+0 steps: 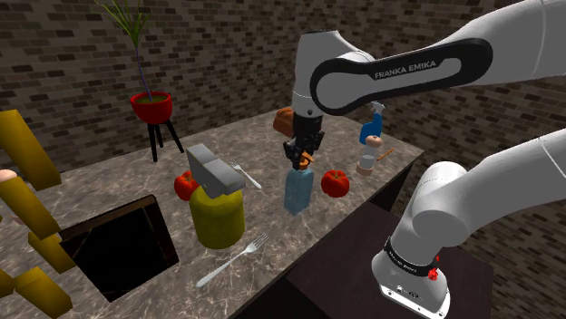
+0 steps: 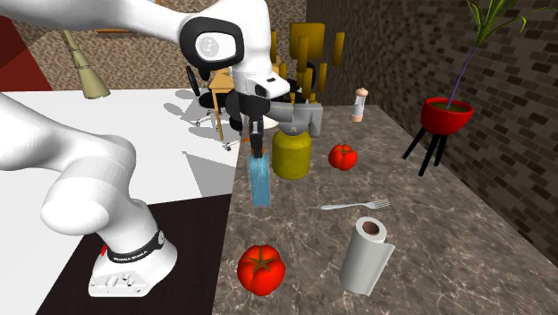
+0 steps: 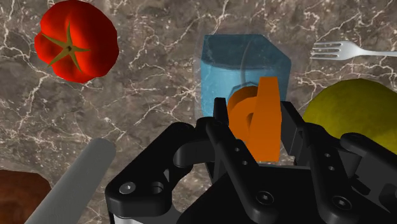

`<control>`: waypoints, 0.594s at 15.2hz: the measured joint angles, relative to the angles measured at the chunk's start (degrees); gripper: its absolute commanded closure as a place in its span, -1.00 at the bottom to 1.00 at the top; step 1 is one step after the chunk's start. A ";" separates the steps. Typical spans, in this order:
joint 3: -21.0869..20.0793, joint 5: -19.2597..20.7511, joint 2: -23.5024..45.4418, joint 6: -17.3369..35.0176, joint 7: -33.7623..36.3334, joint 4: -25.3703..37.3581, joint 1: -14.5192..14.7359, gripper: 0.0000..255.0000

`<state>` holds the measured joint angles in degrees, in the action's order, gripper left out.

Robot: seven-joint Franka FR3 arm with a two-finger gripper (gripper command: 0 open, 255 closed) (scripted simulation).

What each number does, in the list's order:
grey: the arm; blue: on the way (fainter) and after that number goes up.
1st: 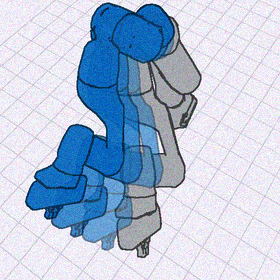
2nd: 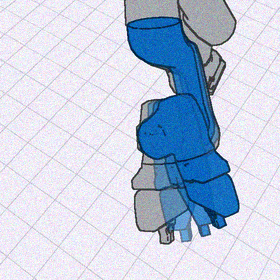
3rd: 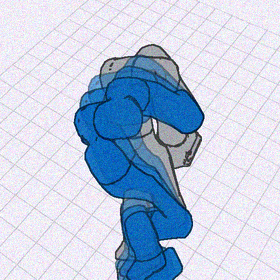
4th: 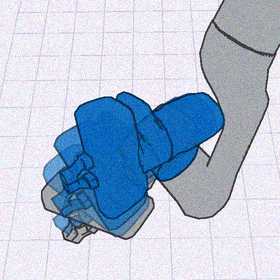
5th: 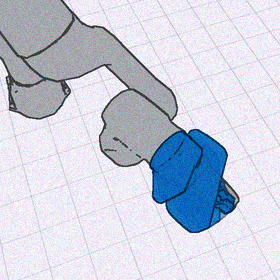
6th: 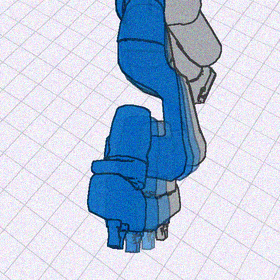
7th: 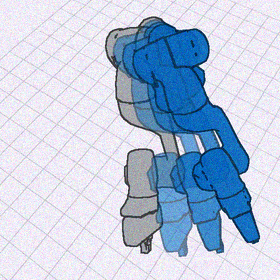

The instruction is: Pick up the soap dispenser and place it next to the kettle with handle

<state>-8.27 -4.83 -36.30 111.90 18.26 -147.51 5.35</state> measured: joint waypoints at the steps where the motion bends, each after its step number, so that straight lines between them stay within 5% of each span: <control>1: 0.09 0.04 -0.38 -0.93 -0.03 0.56 -0.01 1.00; 9: 0.61 0.46 -0.93 -7.46 -0.08 6.53 -0.23 1.00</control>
<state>-7.66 -4.37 -37.23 104.45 18.17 -140.99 5.12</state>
